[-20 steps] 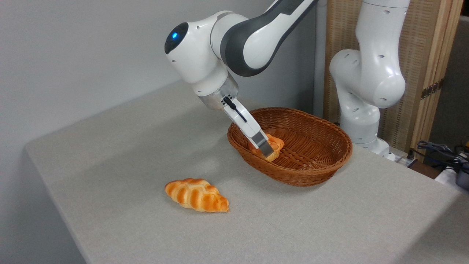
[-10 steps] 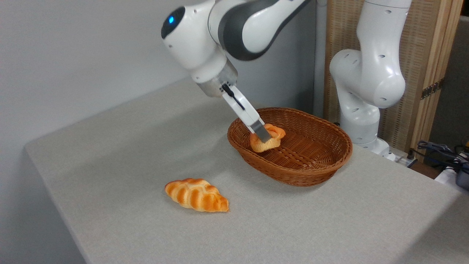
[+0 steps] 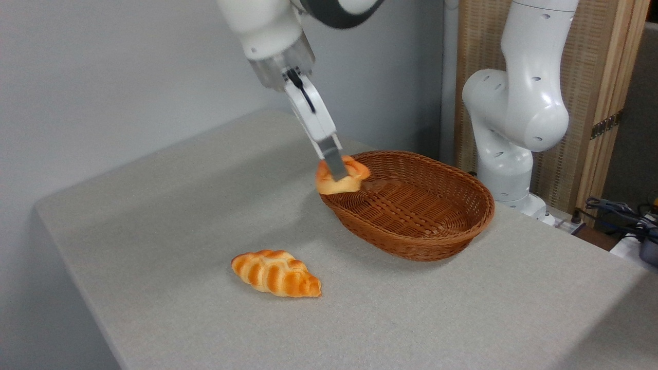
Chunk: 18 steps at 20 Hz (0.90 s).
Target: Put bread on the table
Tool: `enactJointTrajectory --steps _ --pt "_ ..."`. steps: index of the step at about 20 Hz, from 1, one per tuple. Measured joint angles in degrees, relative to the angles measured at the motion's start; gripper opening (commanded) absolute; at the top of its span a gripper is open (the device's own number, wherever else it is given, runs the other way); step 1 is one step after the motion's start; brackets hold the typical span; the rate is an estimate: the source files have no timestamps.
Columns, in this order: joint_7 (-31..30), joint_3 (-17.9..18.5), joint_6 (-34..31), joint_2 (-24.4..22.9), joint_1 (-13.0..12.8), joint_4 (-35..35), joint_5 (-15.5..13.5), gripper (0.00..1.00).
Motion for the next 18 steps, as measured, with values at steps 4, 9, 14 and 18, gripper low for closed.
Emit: enactJointTrajectory --steps 4,9,14,18 --pt "0.0 0.1 6.9 0.3 0.2 0.7 0.0 0.54" --pt "0.0 0.0 14.1 2.9 0.2 0.6 0.0 1.0" --pt "0.0 -0.2 17.7 6.2 0.0 0.6 0.0 1.0" --pt "0.0 -0.8 18.2 8.4 -0.6 0.6 0.0 1.0"
